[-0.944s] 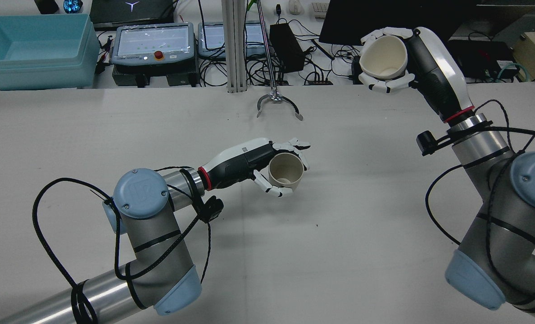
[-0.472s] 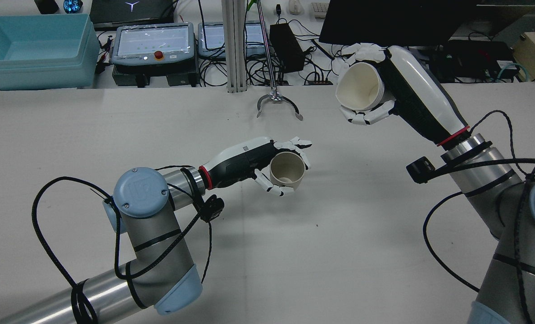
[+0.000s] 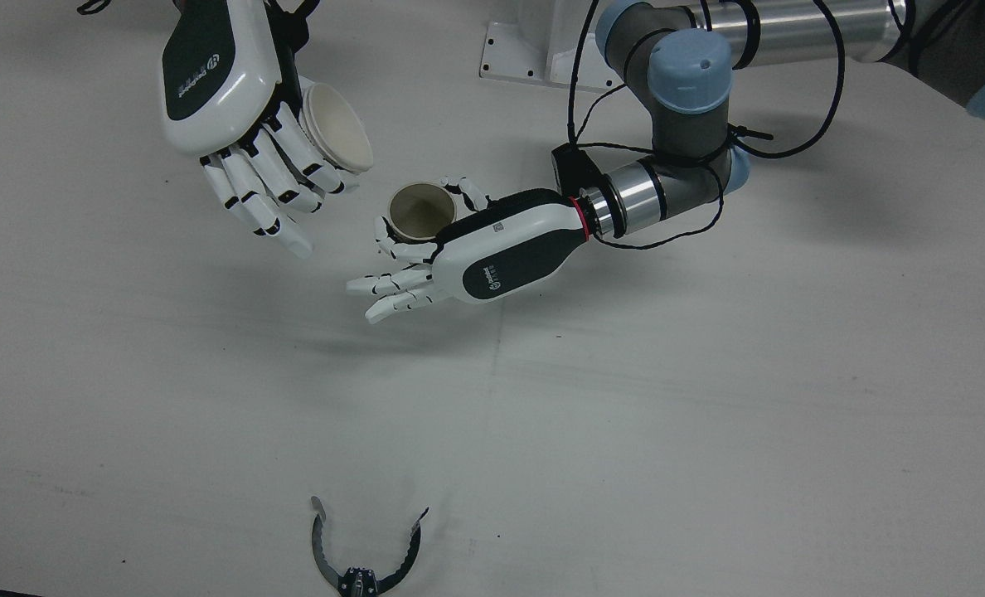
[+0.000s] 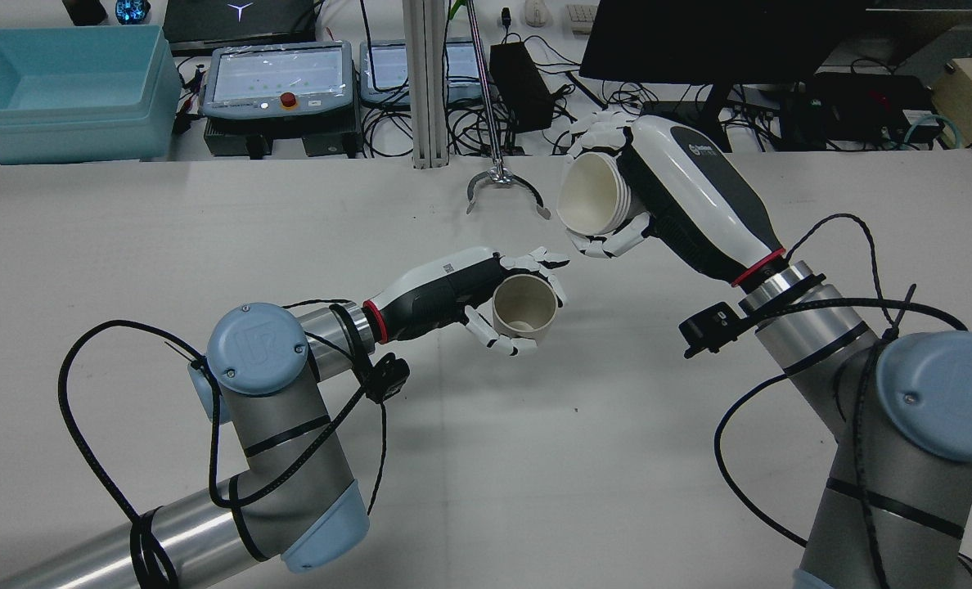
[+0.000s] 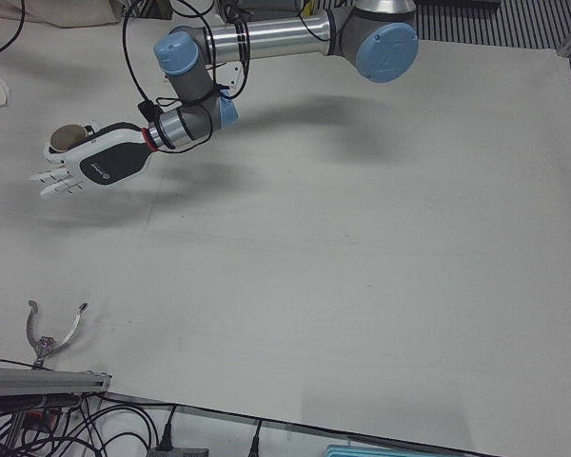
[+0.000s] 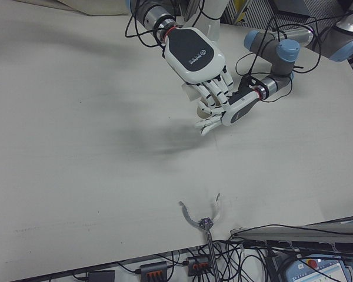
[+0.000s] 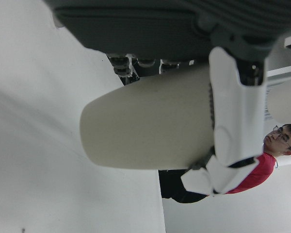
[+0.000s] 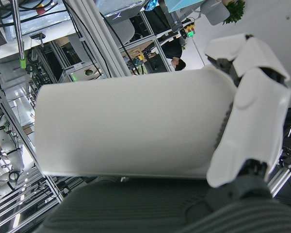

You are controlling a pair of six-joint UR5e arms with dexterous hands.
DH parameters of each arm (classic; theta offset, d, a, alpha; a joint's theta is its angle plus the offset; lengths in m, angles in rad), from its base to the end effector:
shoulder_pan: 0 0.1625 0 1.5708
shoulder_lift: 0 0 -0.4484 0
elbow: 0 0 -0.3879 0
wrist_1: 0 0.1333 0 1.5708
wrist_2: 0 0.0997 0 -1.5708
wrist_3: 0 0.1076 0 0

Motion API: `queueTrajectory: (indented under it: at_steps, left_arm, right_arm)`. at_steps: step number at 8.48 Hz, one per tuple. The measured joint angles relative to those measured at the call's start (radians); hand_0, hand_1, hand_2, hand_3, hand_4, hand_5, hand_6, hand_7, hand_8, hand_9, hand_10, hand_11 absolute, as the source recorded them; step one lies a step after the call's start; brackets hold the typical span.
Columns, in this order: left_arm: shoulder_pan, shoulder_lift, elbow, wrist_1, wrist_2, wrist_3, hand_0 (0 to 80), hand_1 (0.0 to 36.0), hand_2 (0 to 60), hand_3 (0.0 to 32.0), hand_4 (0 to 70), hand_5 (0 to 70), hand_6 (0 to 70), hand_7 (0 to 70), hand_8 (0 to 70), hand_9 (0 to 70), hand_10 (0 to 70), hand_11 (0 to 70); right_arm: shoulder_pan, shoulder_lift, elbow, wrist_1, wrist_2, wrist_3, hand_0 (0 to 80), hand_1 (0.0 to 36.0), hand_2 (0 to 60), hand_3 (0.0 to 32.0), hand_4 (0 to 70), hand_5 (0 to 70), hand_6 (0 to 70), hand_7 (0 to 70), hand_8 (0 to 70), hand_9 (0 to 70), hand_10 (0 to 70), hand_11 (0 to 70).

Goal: Pour water
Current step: 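Pull both hands back apart, still holding the cups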

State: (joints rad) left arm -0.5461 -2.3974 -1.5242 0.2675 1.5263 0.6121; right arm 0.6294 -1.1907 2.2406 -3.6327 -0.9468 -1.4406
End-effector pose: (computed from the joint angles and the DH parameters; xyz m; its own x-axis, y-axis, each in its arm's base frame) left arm 0.5677 -0.5066 0.2276 -0.6925 -0.5359 -0.4829 -0.0258 0.6874 -0.7258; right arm -0.2776 -0.4448 0.2807 -0.5390 -0.2621 0.8005 -0.8151 0.4018 -0.4172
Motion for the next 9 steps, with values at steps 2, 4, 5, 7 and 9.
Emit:
queueTrajectory:
  at_steps: [2,4,5,7,9]
  left_arm:
    - [-0.003,0.0,-0.001,0.001,0.0,-0.001,53.9,36.0,60.0,0.0,34.7,34.7,5.2,12.9,0.0,1.1,3.8,8.7]
    - [-0.047,0.001,-0.005,0.004,0.03,-0.006,53.5,36.0,60.0,0.0,32.3,33.2,5.7,13.9,0.1,1.3,4.1,8.9]
    - [-0.094,0.006,-0.005,0.006,0.052,-0.02,53.5,36.0,60.0,0.0,32.9,32.8,5.9,14.2,0.1,1.4,4.3,9.2]
    - [-0.212,0.067,-0.005,0.002,0.066,-0.092,53.2,36.0,60.0,0.0,32.0,32.4,5.4,13.7,0.0,1.3,4.0,8.8]
    - [-0.312,0.188,-0.009,-0.017,0.045,-0.168,53.6,36.0,60.0,0.0,33.3,32.6,5.6,13.6,0.1,1.3,4.4,9.2]
  right_arm:
    - [-0.004,0.022,-0.025,-0.006,0.007,0.001,52.4,36.0,60.0,0.0,35.1,68.9,42.1,56.9,18.1,24.8,25.5,39.6]
    - [0.072,-0.006,0.018,-0.002,0.071,0.142,51.2,36.0,60.0,0.0,30.6,61.2,41.3,54.6,18.2,24.6,26.2,40.4]
    - [0.137,-0.047,0.029,-0.001,0.104,0.271,50.5,35.9,60.0,0.0,29.3,56.0,40.4,52.2,17.9,23.9,26.5,40.7]
    - [0.277,-0.156,0.029,-0.001,0.134,0.536,48.8,32.8,60.0,0.0,26.6,45.5,37.5,46.3,17.4,22.7,27.3,41.5]
    - [0.357,-0.233,0.003,0.003,0.167,0.717,47.9,31.2,60.0,0.0,21.8,38.7,34.3,40.6,16.3,20.5,27.2,41.3]
